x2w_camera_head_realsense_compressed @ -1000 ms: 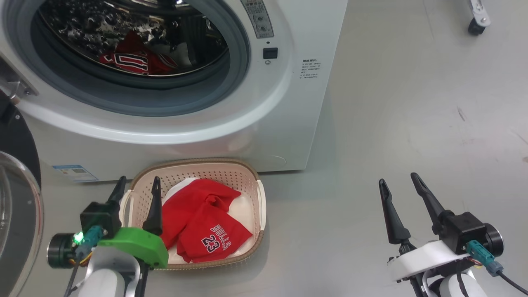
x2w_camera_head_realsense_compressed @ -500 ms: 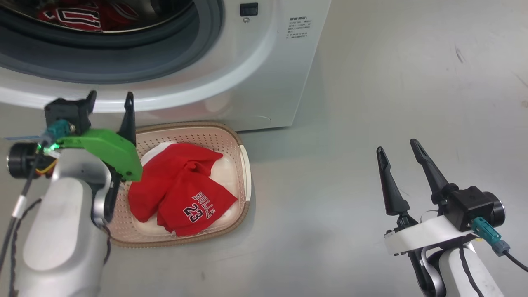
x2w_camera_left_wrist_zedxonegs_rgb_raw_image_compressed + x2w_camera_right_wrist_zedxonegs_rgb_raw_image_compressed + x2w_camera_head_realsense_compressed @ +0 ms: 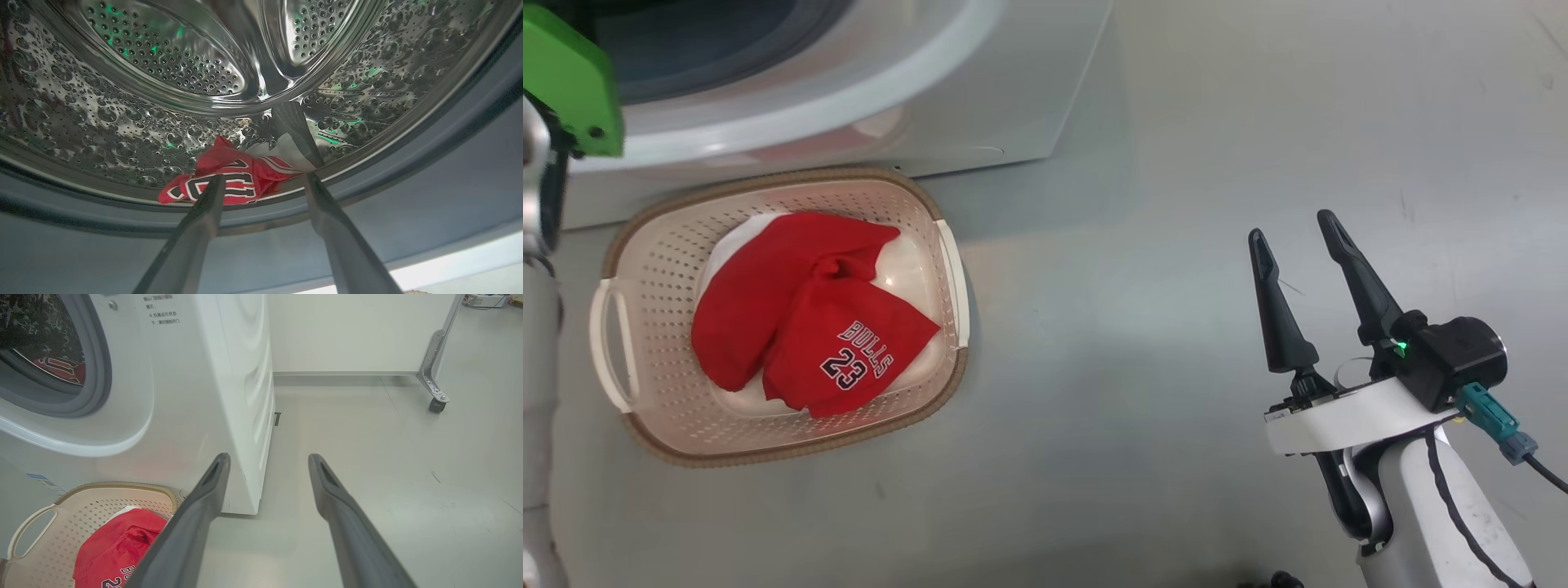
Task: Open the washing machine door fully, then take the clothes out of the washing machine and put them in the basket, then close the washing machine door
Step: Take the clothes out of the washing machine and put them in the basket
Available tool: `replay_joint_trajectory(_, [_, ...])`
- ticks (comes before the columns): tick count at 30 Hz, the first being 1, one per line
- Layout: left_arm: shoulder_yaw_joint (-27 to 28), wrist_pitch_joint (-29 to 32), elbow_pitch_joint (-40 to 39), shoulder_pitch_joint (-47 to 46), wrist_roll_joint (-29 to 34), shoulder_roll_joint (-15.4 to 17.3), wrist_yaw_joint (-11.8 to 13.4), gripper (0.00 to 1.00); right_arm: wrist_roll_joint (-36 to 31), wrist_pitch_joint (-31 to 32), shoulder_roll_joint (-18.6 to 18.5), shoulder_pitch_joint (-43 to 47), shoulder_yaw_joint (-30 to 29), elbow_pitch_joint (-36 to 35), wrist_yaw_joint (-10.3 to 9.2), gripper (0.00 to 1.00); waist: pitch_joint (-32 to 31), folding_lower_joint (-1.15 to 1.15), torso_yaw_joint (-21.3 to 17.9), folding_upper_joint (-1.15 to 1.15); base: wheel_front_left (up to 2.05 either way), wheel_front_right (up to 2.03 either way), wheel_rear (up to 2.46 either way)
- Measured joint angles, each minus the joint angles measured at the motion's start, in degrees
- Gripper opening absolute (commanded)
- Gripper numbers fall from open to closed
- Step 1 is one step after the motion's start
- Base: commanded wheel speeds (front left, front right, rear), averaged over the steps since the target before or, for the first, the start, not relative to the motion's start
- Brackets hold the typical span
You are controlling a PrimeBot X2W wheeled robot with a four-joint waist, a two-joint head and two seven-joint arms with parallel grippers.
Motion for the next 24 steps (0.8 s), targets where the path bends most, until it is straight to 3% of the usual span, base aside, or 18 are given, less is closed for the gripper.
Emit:
replay_joint_trajectory(12, [-0.2, 3.42, 5.04, -8.56, 5.44, 6.23, 0.4, 1.0, 1.12, -1.11, 0.3, -3.78, 0.45, 2.58, 0.08, 1.0, 7.42, 0.0, -4.64, 0.0, 0.0, 0.0, 0.0])
replay_joint_trajectory(24, [-0.26, 4.05, 9.87, -12.3, 10.43, 10.18, 2.5, 1.0, 1.66, -1.62, 0.6, -5.5, 1.14, 4.89, 0.46, 1.0, 9.18, 0.0, -6.93, 0.0, 0.0, 0.0, 0.0])
